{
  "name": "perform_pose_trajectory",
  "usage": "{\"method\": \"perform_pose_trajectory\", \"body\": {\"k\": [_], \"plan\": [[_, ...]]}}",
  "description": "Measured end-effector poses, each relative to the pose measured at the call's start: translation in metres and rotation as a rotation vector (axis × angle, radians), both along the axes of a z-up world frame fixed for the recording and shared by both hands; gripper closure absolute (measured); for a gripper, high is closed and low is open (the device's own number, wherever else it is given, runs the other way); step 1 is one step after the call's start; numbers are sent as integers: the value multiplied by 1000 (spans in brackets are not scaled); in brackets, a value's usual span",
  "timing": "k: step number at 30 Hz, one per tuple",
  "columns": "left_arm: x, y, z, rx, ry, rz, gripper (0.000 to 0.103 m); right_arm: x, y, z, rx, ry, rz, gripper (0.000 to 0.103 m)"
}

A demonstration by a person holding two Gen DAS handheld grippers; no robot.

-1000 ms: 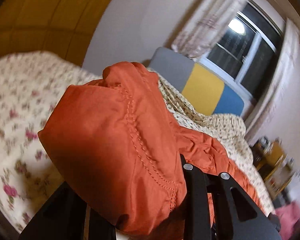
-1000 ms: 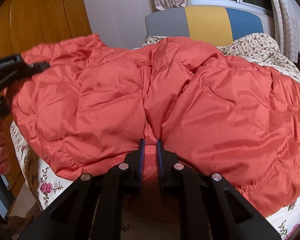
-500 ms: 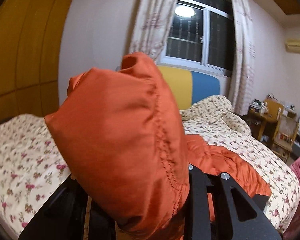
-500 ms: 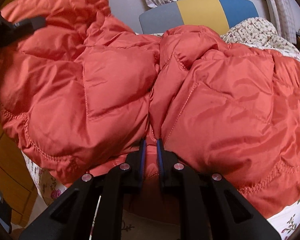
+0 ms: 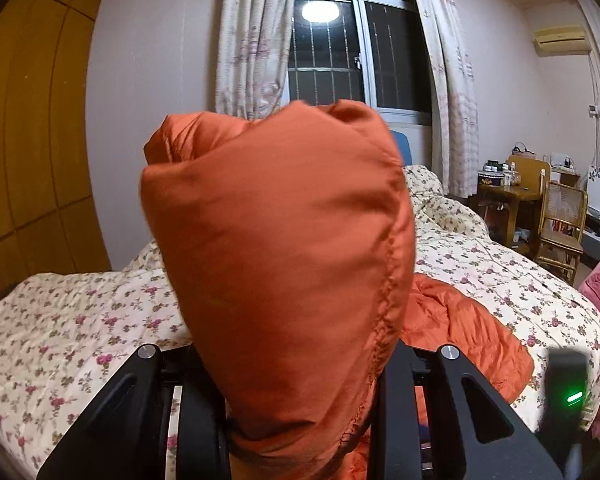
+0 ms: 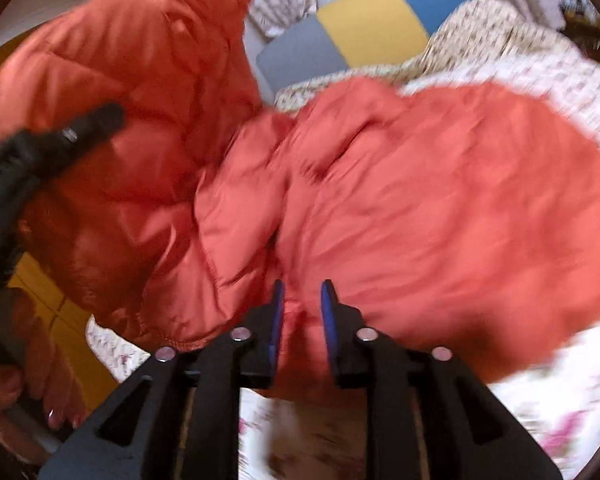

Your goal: Fold large clothes

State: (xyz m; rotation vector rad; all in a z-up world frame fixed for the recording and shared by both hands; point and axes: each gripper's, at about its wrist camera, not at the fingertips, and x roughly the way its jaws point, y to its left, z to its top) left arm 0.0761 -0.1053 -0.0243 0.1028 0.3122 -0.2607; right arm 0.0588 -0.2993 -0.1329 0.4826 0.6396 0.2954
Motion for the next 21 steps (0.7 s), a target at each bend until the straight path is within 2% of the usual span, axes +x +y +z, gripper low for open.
{"method": "perform_pose_trajectory", "body": {"k": [4, 7, 11, 15, 21], "plan": [[-2, -15, -3, 5, 1, -23, 74, -21, -44, 5, -50, -11, -106, 76], [-4, -28, -6, 16, -1, -55, 71, -35, -74, -4, -38, 9, -170, 78], [-6, -49, -14, 42, -2, -106, 71, -38, -94, -11, 40, 39, -181, 79], [-7, -71, -25, 88, 0, -171, 65, -43, -95, -11, 32, 46, -171, 79], [-11, -98, -51, 190, -6, -243, 57, -37, -104, -9, 97, 67, -153, 78]]}}
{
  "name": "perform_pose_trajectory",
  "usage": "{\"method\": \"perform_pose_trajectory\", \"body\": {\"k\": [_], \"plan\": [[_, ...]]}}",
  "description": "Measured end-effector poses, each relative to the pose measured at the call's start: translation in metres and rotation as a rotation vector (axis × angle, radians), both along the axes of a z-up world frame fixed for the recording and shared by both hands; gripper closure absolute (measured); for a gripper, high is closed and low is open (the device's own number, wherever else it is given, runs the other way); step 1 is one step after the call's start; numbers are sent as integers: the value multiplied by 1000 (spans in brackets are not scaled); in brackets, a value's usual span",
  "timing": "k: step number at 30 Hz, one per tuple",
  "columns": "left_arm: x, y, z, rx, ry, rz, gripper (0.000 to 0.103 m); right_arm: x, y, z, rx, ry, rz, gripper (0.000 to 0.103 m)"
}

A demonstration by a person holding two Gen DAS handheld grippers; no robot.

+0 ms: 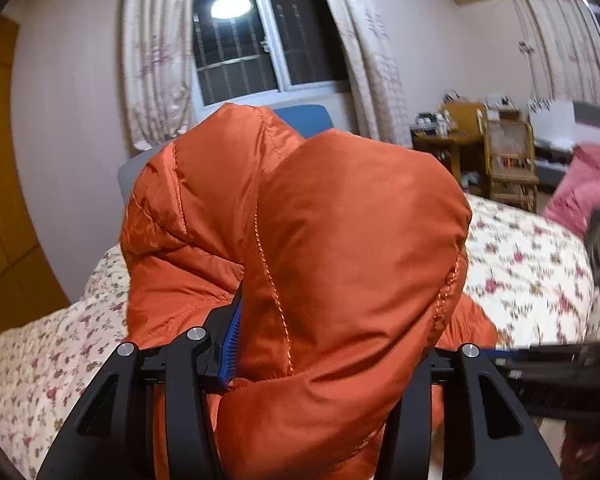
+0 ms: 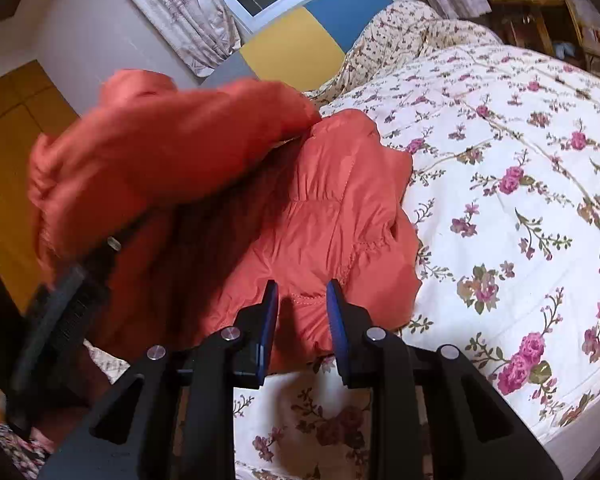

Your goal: Fold large clothes

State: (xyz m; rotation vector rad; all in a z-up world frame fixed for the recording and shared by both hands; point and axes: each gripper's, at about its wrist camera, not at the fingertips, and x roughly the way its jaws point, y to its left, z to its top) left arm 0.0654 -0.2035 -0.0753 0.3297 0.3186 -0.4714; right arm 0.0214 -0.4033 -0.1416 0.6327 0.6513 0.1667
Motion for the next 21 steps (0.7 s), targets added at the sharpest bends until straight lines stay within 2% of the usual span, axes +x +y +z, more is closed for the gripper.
{"method": "perform_pose_trajectory", "body": {"k": [2, 4, 7, 8, 9, 10, 13, 17, 19, 21], "plan": [[-5, -4, -9, 15, -1, -36, 52, -2, -4, 1, 9, -2, 5, 76], [-9, -6, -15, 19, -2, -58, 50, -8, -10, 4, 22, -15, -1, 69], [-16, -9, -24, 15, 6, -122, 41, -19, -18, 14, 29, -52, -29, 52], [-19, -10, -27, 14, 9, -146, 34, -22, -19, 18, 36, -66, -35, 49], [-22, -11, -31, 13, 18, -182, 26, -26, -23, 19, 54, -85, -36, 49], [-25, -13, -34, 18, 20, -202, 24, -29, -27, 23, 82, -107, -37, 49], [-27, -19, -45, 56, 17, -217, 23, -32, -31, 32, 117, -129, -27, 48], [-27, -21, -47, 44, 31, -245, 20, -20, -18, 33, 141, -97, 66, 48], [-29, -21, -47, 38, 38, -264, 18, -9, -6, 25, 112, -21, 101, 57], [-30, -23, -48, 50, 35, -273, 18, 0, 3, 19, 32, 40, 91, 92]]}}
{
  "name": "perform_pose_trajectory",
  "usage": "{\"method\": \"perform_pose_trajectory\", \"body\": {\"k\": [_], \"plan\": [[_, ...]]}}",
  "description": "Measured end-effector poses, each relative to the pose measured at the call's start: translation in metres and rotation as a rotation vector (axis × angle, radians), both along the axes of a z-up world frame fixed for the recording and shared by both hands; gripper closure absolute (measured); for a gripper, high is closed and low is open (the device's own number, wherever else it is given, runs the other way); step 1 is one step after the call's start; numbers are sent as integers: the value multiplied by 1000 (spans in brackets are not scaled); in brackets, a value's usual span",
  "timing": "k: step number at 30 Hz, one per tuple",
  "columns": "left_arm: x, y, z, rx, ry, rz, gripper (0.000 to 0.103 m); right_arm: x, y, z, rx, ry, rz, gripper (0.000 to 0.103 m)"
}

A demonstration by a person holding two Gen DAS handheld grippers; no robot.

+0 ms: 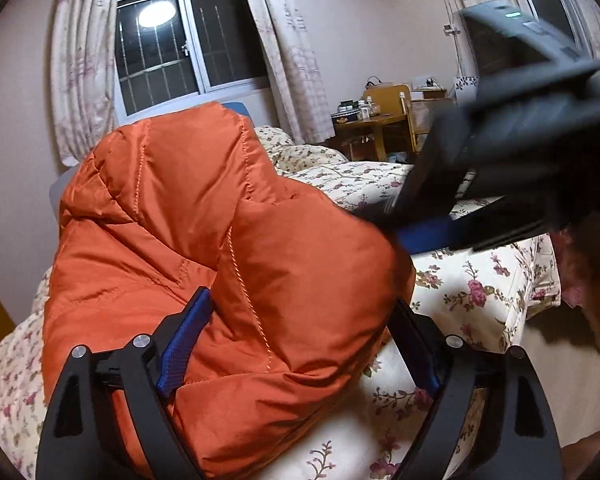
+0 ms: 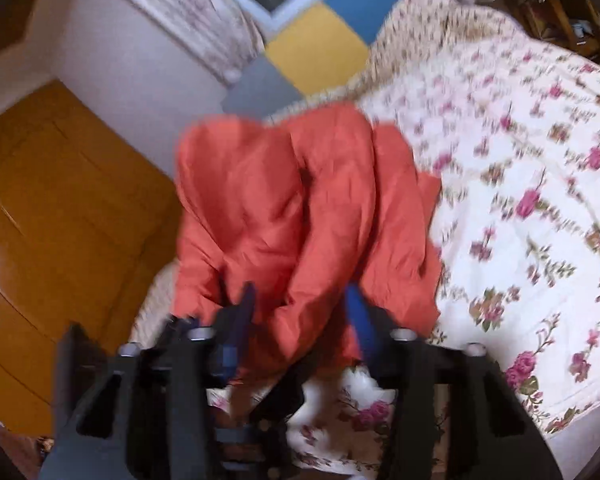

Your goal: Fold large clothes

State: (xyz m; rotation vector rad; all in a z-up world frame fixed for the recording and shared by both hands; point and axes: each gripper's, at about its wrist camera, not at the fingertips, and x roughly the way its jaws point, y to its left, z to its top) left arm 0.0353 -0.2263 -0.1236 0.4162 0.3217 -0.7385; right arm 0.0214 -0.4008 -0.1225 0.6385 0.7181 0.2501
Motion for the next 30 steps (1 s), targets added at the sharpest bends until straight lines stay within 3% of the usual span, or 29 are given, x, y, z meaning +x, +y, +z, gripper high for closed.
{"method": "perform_pose_trajectory", "body": {"k": [1, 5, 12, 14, 22, 25, 27, 30], "plan": [[0, 0, 0, 12, -5, -5, 18, 4, 3, -3, -65, 33, -22, 92], [-6, 5, 7, 49, -6, -64, 17, 10, 9, -17, -127, 76, -56, 97], [-7, 57, 27, -86, 79, 17, 17, 9, 14, -26, -181, 60, -64, 97], [9, 78, 34, -152, 101, 115, 11, 8, 14, -27, -183, 56, -63, 97], [91, 154, 38, -383, 255, 546, 11, 9, 9, -31, -147, 47, -56, 95], [126, 167, 34, -448, 362, 598, 11, 6, 0, -21, -108, 25, -56, 85], [136, 168, 29, -473, 406, 608, 11, -1, -6, -5, -130, -38, -90, 67], [143, 163, 24, -485, 428, 598, 11, 0, -13, 19, -128, -116, -116, 61]]}}
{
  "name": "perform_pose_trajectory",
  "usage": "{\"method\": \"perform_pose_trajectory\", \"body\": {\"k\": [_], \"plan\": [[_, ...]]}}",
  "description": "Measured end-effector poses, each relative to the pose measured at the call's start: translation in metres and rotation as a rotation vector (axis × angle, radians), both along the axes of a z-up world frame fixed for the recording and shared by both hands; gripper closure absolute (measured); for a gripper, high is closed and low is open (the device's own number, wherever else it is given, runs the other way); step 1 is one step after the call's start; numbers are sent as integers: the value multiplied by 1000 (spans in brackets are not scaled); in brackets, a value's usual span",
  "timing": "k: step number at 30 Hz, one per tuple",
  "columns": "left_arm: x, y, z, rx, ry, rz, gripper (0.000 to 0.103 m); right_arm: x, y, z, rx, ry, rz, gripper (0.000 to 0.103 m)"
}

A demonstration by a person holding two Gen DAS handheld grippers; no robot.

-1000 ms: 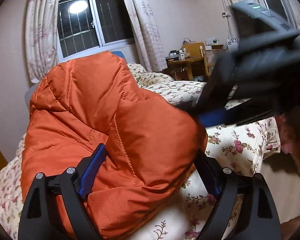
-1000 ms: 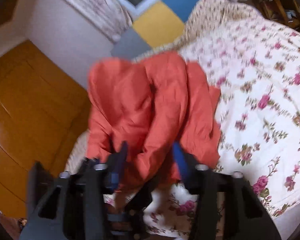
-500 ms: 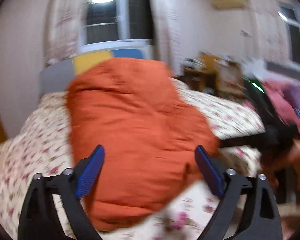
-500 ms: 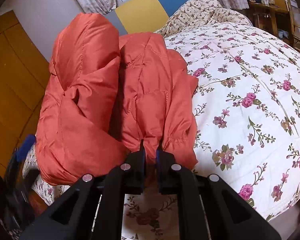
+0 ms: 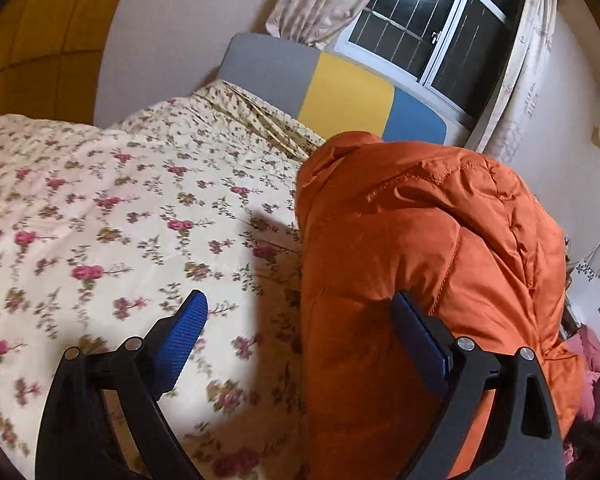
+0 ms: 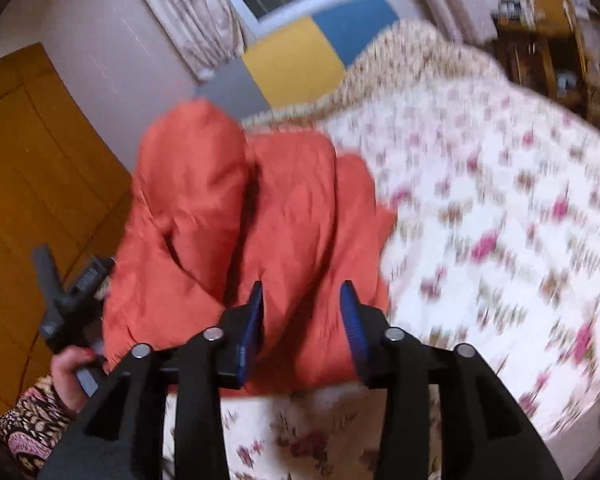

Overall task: Fold large clothes
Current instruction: 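Release the jacket with the left gripper while the right gripper pinches the folded bundle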

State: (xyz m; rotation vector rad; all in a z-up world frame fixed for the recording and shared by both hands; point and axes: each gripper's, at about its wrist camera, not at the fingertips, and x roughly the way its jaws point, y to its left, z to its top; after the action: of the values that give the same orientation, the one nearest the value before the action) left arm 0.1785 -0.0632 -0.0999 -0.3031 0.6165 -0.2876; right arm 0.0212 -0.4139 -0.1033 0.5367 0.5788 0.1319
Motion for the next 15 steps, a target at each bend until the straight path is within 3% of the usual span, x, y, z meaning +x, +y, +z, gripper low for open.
{"method": "perform_pose_trajectory", "body": {"k": [3, 7, 10, 11, 15], "plan": [[2, -5, -3, -19, 10, -13, 11, 19, -5, 22, 23, -48, 11, 49], [4, -10, -3, -9, 5, -12, 11, 60, 0, 41, 40, -81, 68, 45], [8, -12, -5, -7, 8, -14, 11, 97, 14, 39, 37, -28, 142, 43], [8, -14, -5, -4, 9, -15, 11, 108, 19, 34, 31, -12, 156, 45], [7, -22, -3, 22, 14, 10, 11, 115, 36, 33, -85, -12, 160, 78]]}}
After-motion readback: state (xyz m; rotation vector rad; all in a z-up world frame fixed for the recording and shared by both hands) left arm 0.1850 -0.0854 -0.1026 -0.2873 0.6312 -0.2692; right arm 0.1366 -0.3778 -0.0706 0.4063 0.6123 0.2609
